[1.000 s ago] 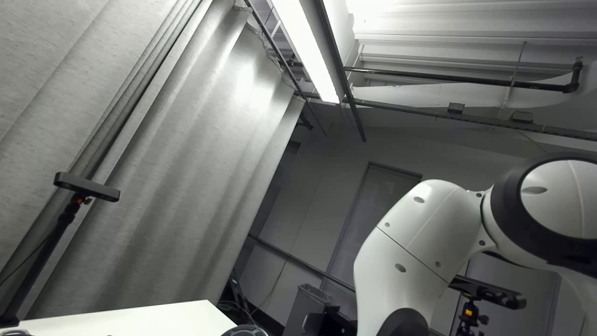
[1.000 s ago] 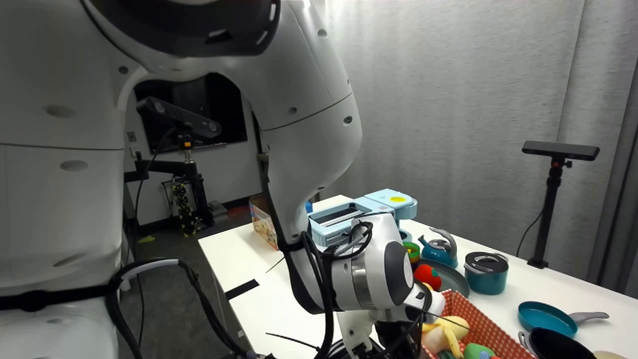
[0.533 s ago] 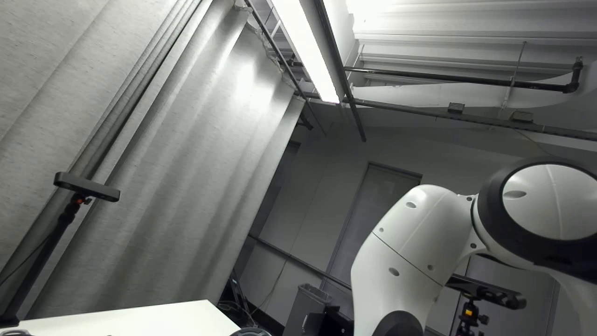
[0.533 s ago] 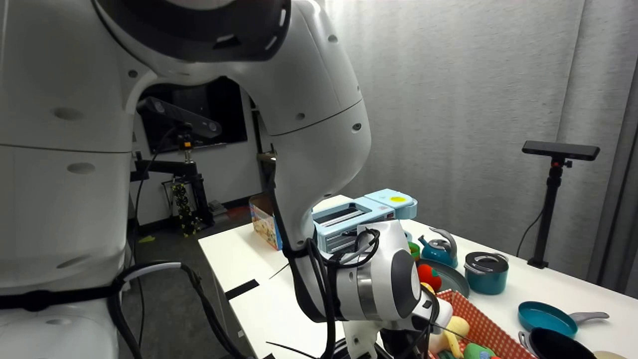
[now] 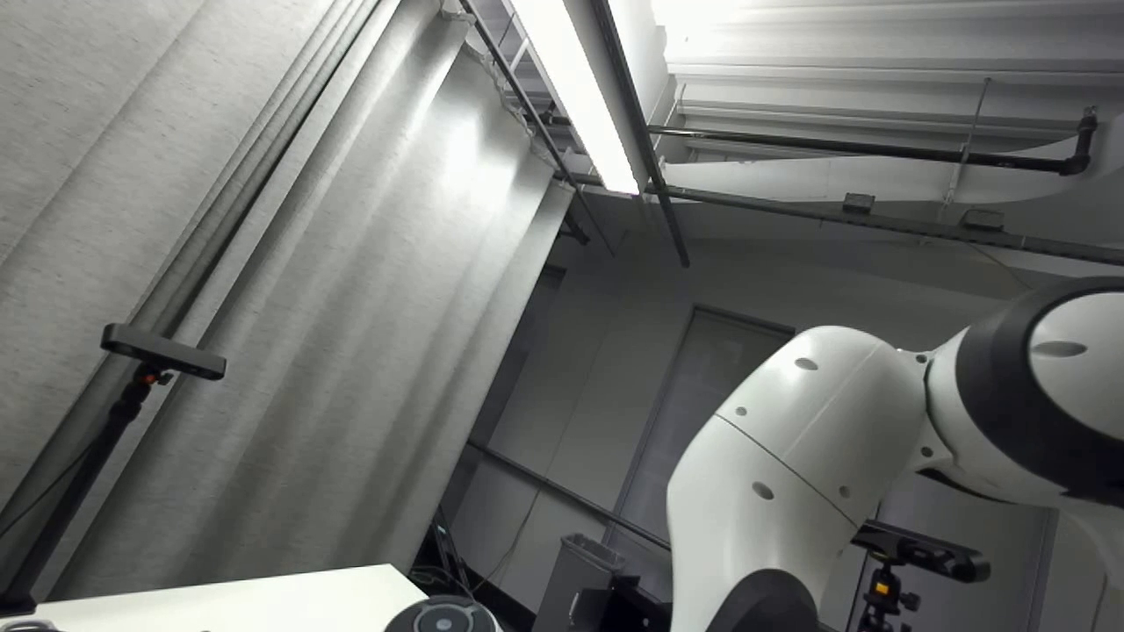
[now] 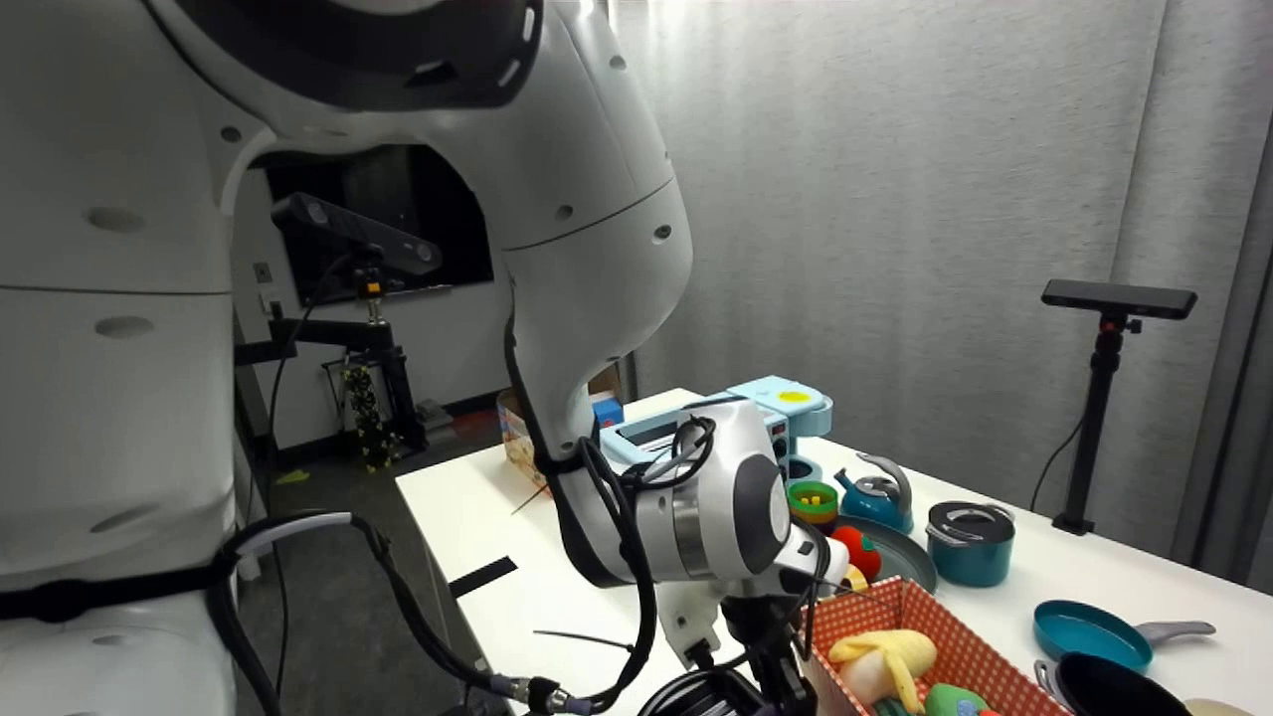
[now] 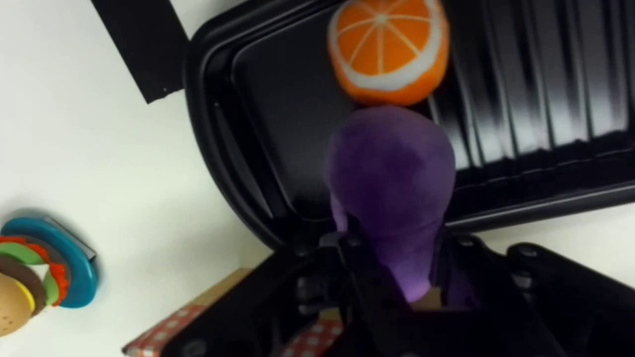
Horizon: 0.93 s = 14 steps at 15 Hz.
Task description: Pick up the three toys and place them in the basket.
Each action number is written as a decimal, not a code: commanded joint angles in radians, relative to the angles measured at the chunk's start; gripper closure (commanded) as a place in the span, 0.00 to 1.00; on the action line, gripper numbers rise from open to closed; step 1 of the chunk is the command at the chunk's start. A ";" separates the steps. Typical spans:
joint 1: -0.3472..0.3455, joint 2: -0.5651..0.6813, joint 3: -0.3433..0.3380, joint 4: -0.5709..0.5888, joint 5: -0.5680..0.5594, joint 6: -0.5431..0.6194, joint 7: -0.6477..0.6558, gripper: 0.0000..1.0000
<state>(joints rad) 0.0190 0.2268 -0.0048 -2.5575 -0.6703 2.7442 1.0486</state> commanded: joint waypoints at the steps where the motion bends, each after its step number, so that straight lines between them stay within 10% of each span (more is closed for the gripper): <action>1: 0.077 -0.143 0.026 0.002 0.107 -0.117 -0.134 0.96; 14: 0.067 -0.099 0.027 0.289 -0.540 -0.309 0.115 0.94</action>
<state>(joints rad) 0.1043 0.0533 0.0289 -2.3338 -1.0865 2.4645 1.0716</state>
